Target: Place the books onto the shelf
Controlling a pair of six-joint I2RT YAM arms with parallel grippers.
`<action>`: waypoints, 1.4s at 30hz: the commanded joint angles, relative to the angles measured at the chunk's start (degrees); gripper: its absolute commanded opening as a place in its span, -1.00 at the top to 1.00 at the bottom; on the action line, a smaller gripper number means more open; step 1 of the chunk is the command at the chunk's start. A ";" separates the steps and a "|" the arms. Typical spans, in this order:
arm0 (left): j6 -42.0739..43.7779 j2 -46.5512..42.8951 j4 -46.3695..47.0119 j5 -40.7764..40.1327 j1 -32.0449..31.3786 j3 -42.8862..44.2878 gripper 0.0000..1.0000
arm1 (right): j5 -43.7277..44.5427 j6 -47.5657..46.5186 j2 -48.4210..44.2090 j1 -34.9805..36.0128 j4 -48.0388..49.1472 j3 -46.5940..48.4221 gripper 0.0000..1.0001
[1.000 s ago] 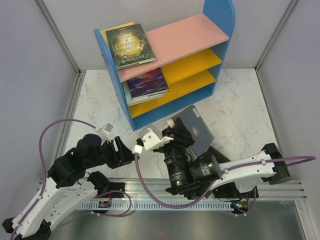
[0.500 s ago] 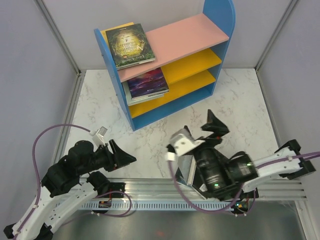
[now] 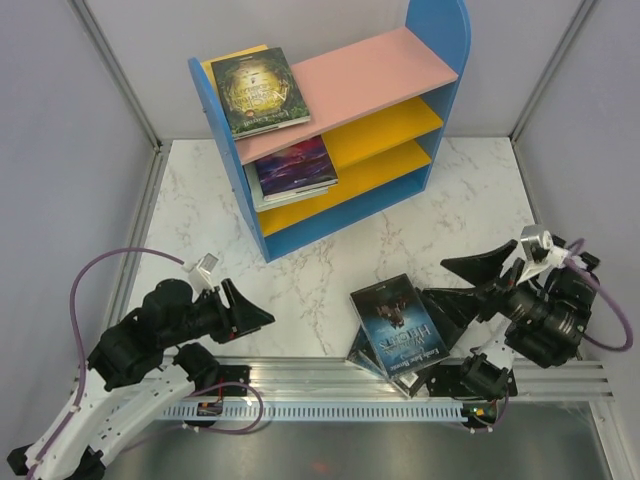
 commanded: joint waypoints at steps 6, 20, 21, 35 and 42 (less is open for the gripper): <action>-1.81 2.29 4.63 2.17 0.06 -2.09 -0.29 | 21.78 21.32 -8.47 32.04 9.91 -7.11 -0.92; -1.20 3.35 5.17 2.35 0.15 -2.26 -0.29 | -33.37 71.18 -19.37 39.88 -62.63 11.52 -0.96; -1.28 3.26 5.26 2.35 0.06 -2.52 -0.29 | -40.38 69.86 -18.16 39.36 -64.95 12.73 -0.96; -0.06 5.01 5.52 1.56 0.06 -2.35 -0.29 | -7.40 56.51 30.85 38.91 -85.18 67.79 -0.96; 1.00 6.24 6.39 2.08 0.06 -4.02 -0.29 | 17.72 44.35 41.38 38.29 -81.16 83.78 -0.96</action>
